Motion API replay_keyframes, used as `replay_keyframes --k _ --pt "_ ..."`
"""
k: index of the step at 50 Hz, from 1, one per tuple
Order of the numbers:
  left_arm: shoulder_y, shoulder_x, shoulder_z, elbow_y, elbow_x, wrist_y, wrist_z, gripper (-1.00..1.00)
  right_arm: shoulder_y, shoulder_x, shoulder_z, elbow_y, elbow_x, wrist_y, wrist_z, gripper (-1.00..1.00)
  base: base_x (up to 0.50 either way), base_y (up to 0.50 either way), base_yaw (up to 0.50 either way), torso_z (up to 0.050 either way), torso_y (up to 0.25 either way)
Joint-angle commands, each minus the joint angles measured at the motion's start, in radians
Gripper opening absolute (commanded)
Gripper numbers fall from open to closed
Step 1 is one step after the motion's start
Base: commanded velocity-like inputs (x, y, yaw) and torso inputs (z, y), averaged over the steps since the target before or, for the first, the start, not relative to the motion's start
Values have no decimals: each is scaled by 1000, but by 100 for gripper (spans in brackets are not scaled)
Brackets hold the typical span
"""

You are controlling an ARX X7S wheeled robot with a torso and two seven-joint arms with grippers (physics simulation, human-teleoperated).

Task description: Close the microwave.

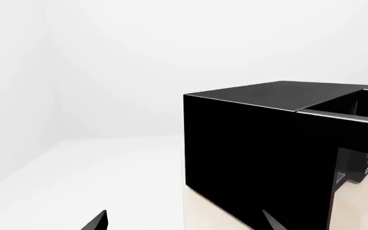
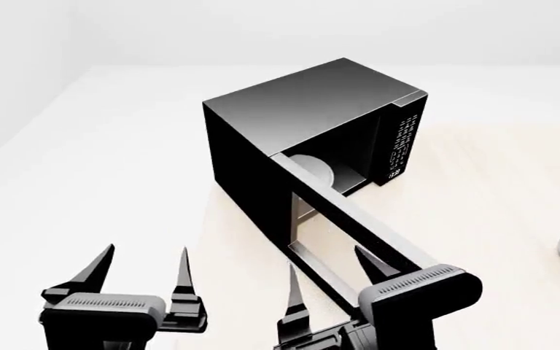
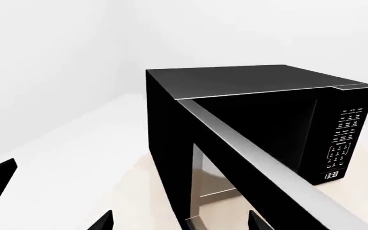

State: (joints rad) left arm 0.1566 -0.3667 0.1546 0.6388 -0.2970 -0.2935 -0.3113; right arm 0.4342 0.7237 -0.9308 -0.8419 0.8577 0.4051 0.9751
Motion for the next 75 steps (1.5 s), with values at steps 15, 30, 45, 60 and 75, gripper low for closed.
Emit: replay_keyframes --k 15,30,45,60,75 --pt "4 -8 4 4 -6 3 -7 100 -33 -4 -2 88 5 -33 -19 100 0 0 0 0 0" --pt "-17 -9 4 -17 -16 6 -4 100 -22 -35 -2 185 6 -39 -54 100 0 0 0 -1 0" --pt "4 -16 5 2 -15 9 -15 100 -41 -28 -6 184 -5 -48 -51 100 0 0 0 -2 0" --pt "1 -16 12 8 -16 3 -24 100 -33 -37 14 237 18 -55 -56 100 0 0 0 -2 0" --pt "-9 -16 15 -11 -19 12 -23 100 -7 -54 43 332 42 -61 -77 100 0 0 0 -2 0"
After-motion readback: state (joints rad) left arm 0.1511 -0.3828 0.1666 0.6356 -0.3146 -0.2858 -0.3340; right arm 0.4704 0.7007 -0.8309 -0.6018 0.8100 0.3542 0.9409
